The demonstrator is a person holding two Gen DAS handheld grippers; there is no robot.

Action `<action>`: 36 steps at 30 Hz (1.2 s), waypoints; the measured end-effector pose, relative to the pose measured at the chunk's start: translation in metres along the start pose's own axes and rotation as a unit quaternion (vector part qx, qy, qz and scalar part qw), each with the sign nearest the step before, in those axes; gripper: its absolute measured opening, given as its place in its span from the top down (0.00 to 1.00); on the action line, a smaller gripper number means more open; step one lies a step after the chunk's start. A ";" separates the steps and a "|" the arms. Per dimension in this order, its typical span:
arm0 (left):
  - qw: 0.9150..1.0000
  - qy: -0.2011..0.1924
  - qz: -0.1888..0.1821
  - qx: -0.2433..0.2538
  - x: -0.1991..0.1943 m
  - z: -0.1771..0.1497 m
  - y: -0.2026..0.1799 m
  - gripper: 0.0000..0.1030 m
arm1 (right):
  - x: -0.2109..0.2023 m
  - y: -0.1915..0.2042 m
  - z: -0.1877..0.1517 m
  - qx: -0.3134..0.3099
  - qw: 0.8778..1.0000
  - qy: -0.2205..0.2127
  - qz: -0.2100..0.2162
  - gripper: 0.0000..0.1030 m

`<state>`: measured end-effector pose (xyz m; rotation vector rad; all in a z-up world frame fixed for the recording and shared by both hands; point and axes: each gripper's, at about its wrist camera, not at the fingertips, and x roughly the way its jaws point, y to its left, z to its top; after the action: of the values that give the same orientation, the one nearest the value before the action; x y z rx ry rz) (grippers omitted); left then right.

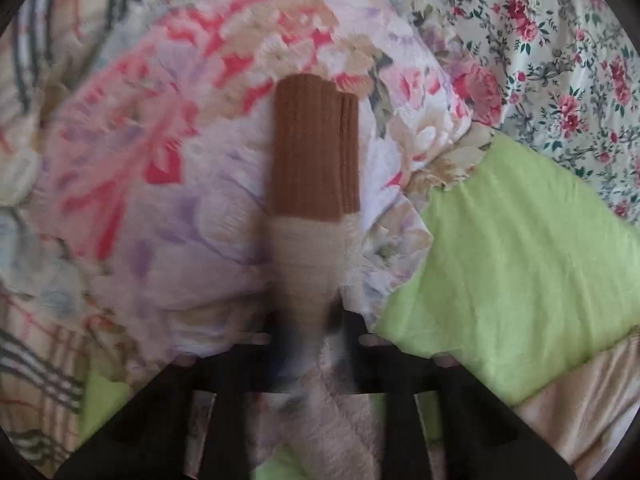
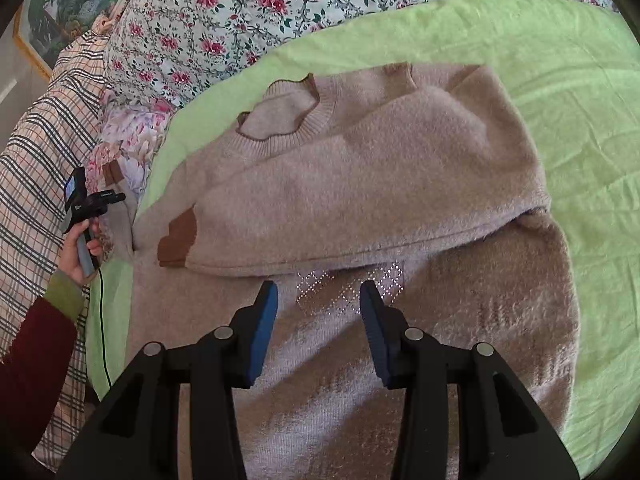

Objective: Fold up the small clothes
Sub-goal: 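Lift the other sleeve by its brown cuff with the left tool and fold it across the body, then open the left tool to release the folded sleeve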

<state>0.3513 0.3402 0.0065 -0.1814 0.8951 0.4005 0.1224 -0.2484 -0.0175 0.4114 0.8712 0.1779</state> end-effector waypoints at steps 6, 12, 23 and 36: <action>0.995 -0.069 -0.076 0.002 -0.060 -0.023 -0.012 0.91 | -0.001 0.003 -0.002 -0.002 1.000 -0.008 0.014 0.57; 0.974 -0.116 -0.190 0.043 -0.143 -0.074 -0.077 0.91 | -0.007 0.005 -0.008 0.006 0.999 -0.018 0.027 0.57; 0.923 -0.065 -0.340 0.167 -0.176 -0.184 -0.285 0.91 | -0.035 -0.039 -0.014 0.056 0.997 -0.046 0.010 0.57; 0.908 0.014 -0.336 0.250 -0.140 -0.256 -0.352 0.58 | -0.038 -0.049 0.009 0.065 0.996 -0.066 0.018 0.57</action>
<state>0.2339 -0.0989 -0.0450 -0.0138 0.8773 -0.4769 0.1042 -0.3071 -0.0059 0.5537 0.7474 0.1257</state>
